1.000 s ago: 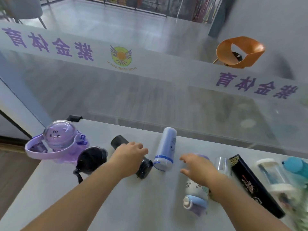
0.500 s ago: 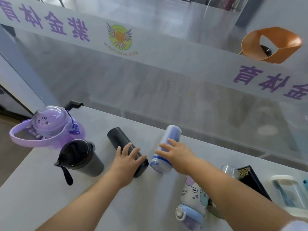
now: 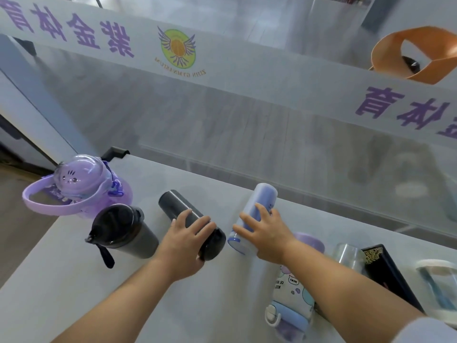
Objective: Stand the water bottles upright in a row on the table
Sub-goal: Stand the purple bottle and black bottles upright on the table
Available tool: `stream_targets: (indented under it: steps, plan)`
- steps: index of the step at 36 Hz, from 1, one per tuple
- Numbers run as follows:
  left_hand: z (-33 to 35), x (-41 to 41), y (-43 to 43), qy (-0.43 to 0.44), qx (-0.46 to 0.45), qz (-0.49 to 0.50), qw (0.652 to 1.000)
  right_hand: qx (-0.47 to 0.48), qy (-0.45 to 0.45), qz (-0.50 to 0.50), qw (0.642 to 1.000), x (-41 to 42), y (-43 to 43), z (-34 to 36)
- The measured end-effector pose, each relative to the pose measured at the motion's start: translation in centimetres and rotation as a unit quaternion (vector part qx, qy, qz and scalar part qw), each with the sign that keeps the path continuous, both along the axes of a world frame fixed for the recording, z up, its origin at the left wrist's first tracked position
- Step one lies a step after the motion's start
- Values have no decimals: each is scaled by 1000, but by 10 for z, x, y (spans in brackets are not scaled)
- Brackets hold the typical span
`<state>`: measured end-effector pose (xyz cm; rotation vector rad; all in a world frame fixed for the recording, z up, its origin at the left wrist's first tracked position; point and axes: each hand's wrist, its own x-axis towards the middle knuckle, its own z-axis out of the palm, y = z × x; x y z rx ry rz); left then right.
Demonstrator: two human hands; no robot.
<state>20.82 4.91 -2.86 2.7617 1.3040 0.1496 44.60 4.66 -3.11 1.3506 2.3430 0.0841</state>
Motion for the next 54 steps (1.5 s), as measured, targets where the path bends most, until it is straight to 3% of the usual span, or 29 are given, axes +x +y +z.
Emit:
stream_targets:
  steps: [5, 9, 14, 21, 25, 31, 45, 49, 54]
  plan:
    - [17, -2, 2, -149, -87, 72, 982, 65, 134, 2, 989, 4, 2, 5]
    - [30, 1, 7, -225, -91, 96, 965, 102, 296, -52, 948, 14, 4, 17]
    - [50, 7, 5, -302, -117, 161, 932, 98, 443, -186, 872, 23, 3, 36]
    - [70, 9, 8, -347, -178, 210, 897, 41, 595, -360, 717, 28, -2, 58]
    - [73, 9, 5, -341, -190, 218, 894, 19, 622, -382, 683, 26, -3, 63]
    - [74, 6, 1, -343, -210, 216, 890, -5, 631, -391, 670, 21, -8, 64]
    - [88, 6, -6, -258, -176, 214, 925, -63, 560, -405, 720, 23, -11, 79]
    - [97, 6, -9, -230, -149, 218, 937, -52, 510, -392, 764, 22, -14, 90]
    - [116, 7, -14, -236, -94, 217, 943, -6, 405, -342, 848, 27, -27, 111]
